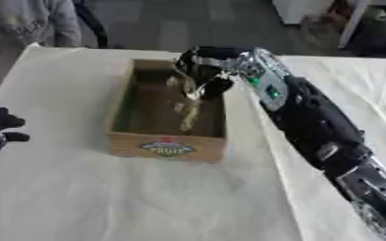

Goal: Pick up objects on the table and place them in the box.

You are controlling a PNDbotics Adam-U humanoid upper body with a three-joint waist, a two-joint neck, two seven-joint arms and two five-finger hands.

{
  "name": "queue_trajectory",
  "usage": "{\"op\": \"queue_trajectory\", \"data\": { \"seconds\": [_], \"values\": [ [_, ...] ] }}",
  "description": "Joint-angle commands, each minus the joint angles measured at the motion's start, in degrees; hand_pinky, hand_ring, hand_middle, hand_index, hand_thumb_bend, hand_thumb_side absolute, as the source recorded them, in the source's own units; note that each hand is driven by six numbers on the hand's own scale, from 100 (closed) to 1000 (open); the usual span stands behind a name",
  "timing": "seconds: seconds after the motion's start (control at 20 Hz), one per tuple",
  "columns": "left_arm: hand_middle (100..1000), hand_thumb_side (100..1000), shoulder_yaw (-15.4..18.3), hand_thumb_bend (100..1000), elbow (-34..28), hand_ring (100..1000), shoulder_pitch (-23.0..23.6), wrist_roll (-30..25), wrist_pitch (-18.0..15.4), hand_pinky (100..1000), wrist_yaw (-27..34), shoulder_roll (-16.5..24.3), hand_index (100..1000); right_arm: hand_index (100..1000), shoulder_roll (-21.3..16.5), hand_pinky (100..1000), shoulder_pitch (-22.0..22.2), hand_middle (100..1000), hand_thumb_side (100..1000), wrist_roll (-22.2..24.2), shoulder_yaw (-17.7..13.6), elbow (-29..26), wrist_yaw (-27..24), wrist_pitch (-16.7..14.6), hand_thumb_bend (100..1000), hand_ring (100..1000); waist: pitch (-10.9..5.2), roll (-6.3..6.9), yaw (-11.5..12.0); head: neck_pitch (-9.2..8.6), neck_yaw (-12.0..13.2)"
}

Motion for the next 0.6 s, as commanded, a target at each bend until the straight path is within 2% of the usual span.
{"op": "queue_trajectory", "data": {
  "seconds": [0.05, 0.25, 0.4, 0.5, 0.6],
  "values": [
    [549, 552, -0.15, 370, -0.99, 649, -0.86, -0.23, -0.03, 558, 0.20, 0.11, 666, 875, 1.14, 630, -0.57, 805, 502, 0.77, -0.06, 1.86, 1.92, -0.92, 100, 778, -0.65, 0.35, 0.22, -0.60, -0.45],
    [549, 552, -0.18, 373, -0.95, 649, -0.93, -0.25, -0.03, 558, 0.22, 0.02, 665, 908, 2.07, 660, -0.28, 852, 572, 3.24, -0.05, 3.48, 2.17, -1.48, 100, 824, -0.56, 0.20, 0.26, -0.65, -0.47],
    [549, 553, -0.15, 374, -0.90, 649, -0.92, -0.33, -0.03, 558, 0.14, 0.03, 665, 927, 1.94, 685, -0.31, 886, 608, 7.30, 0.06, 3.99, 2.05, -1.38, 100, 847, -0.61, 0.12, 0.22, -0.67, -0.47],
    [549, 553, -0.10, 375, -0.86, 649, -0.87, -0.30, -0.02, 558, 0.09, 0.07, 665, 935, 1.59, 694, -0.49, 899, 618, 10.70, -0.10, 4.00, 1.77, -0.88, 100, 854, -0.68, 0.07, 0.16, -0.67, -0.42],
    [549, 553, -0.11, 376, -0.80, 650, -0.84, -0.35, 0.00, 558, 0.06, 0.09, 665, 938, 1.15, 701, -0.78, 902, 574, 14.12, -0.31, 3.95, 1.37, 0.15, 100, 855, -0.76, 0.00, 0.12, -0.64, -0.42]
  ]
}}
